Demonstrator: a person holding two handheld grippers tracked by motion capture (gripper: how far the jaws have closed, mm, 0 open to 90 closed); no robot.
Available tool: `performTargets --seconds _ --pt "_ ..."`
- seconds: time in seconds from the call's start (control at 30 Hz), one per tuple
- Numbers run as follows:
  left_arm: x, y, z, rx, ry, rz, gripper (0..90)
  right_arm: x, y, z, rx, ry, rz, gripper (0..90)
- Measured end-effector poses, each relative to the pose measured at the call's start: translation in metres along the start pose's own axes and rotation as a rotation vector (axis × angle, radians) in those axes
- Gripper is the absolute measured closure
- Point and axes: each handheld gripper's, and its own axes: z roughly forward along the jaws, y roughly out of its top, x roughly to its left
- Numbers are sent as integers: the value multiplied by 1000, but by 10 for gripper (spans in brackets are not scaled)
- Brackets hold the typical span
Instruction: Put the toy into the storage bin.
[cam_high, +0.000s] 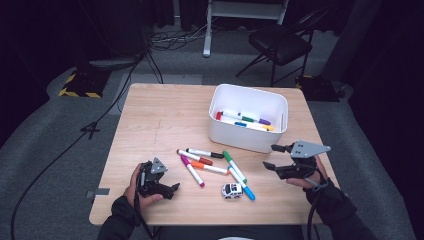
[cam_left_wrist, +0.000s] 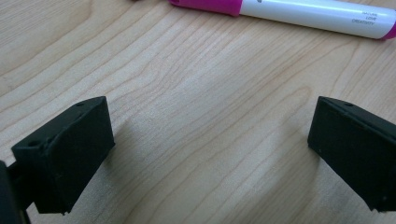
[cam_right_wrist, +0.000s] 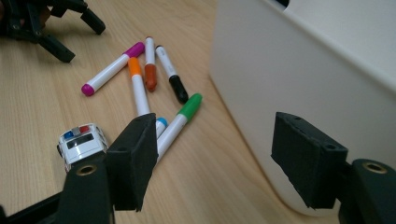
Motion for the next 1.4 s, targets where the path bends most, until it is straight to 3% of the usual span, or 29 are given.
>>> performTargets --seconds 0.1,0.23,0.5,0.57,0.63,0.83,0.97,1.17,1.3,1.4 --pt "0 0 0 0 0 0 5 7 -12 27 53 32 16 328" --pt "0 0 0 0 -1 0 5 11 -16 54 74 63 36 332" --pt "0 0 0 0 0 -2 5 13 -18 92 100 109 96 362" --pt "0 0 0 0 -1 0 5 13 -19 99 128 87 76 376" --pt "0 0 0 0 0 0 5 12 -21 103 144 78 94 402" --pt "0 0 0 0 0 0 5 12 -22 111 214 44 66 414" --pt "0 0 0 0 0 0 5 8 -26 108 218 88 91 607" --pt "0 0 0 0 0 0 5 3 -32 98 221 106 68 745" --pt "0 0 0 -1 -1 -3 5 0 -38 83 238 138 39 756" --pt "0 0 0 0 -1 -3 5 -4 -43 72 251 134 30 748"
